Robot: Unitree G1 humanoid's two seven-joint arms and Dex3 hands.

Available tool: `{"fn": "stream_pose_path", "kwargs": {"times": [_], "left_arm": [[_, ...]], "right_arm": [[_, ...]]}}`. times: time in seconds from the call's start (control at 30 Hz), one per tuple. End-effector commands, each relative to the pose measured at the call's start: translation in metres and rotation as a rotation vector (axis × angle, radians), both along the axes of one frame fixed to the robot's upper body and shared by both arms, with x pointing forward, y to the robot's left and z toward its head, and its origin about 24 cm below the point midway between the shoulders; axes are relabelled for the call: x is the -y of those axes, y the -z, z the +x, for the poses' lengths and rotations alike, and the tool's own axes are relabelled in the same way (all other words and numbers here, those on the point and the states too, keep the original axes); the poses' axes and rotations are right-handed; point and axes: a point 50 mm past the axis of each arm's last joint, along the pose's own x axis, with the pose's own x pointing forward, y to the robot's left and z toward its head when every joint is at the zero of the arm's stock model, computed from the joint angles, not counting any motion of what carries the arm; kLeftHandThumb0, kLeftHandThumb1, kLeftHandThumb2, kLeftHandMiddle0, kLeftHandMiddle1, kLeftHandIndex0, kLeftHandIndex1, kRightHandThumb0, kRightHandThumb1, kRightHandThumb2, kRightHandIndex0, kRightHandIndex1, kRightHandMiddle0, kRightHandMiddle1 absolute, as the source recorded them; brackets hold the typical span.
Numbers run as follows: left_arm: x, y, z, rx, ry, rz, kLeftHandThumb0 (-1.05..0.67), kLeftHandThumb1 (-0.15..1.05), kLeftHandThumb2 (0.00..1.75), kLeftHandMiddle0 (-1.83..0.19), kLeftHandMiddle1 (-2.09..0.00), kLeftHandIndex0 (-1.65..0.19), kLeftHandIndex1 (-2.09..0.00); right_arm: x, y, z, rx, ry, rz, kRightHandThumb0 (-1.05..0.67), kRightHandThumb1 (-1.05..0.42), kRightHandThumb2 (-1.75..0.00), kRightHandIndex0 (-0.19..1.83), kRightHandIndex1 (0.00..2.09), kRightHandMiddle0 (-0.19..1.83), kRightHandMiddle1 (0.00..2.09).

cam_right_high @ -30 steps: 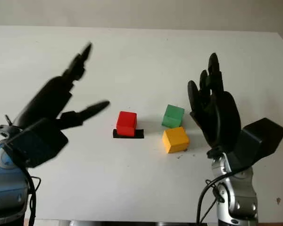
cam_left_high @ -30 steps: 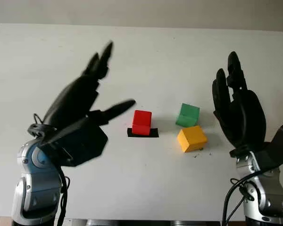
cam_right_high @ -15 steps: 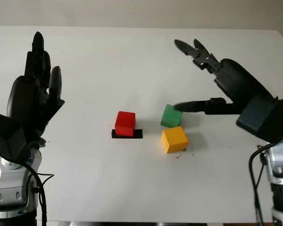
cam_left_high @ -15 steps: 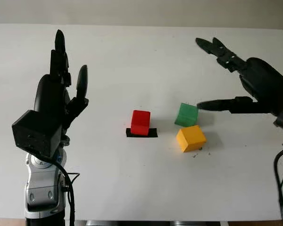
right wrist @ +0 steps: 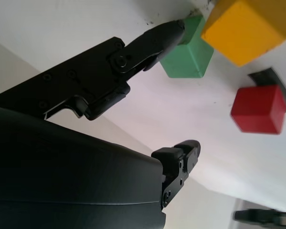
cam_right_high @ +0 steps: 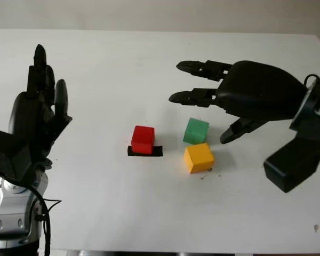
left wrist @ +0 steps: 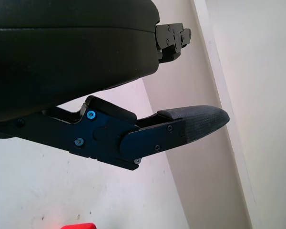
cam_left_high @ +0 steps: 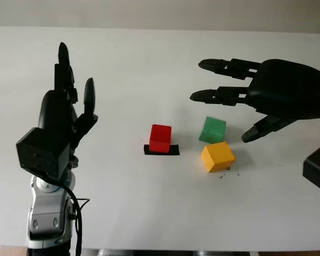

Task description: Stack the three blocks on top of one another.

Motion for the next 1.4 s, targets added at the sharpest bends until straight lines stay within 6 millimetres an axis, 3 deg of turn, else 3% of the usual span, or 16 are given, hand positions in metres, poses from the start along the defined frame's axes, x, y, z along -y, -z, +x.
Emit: {"fn": "stream_pose_path", "kwargs": {"times": [0.0, 0.13, 0.47, 0.77, 1.37], "left_arm": [[0.001, -0.002, 0.001, 0.004, -0.007, 0.015, -0.76, 1.05, 0.64, 0.18, -0.05, 0.17, -0.04], [0.003, -0.002, 0.002, 0.003, -0.009, 0.034, -0.77, 1.05, 0.64, 0.18, -0.05, 0.16, -0.04], [0.004, 0.000, 0.002, 0.004, -0.015, 0.054, -0.73, 1.05, 0.66, 0.17, -0.06, 0.16, -0.05], [0.007, 0.002, 0.002, 0.017, -0.010, 0.105, -0.73, 1.05, 0.67, 0.14, -0.06, 0.12, -0.07], [0.008, 0.001, -0.001, -0.002, -0.006, 0.134, -0.75, 1.05, 0.67, 0.14, -0.06, 0.14, -0.06]], "right_arm": [[0.003, -0.003, -0.002, 0.021, -0.035, -0.027, -0.55, -0.82, -0.07, 0.16, 0.09, 0.47, 0.15], [0.002, 0.004, -0.003, 0.025, -0.097, -0.050, -0.42, -0.86, -0.07, 0.19, 0.08, 0.48, 0.14], [0.001, 0.023, -0.006, -0.016, -0.200, -0.098, -0.54, -0.87, -0.06, 0.16, 0.05, 0.46, 0.11], [-0.004, 0.036, -0.008, -0.051, -0.245, -0.132, -0.47, -0.86, -0.05, 0.20, 0.07, 0.51, 0.13], [-0.014, 0.055, 0.001, -0.026, -0.319, -0.212, -0.51, -0.89, -0.06, 0.21, 0.06, 0.54, 0.16]]}}
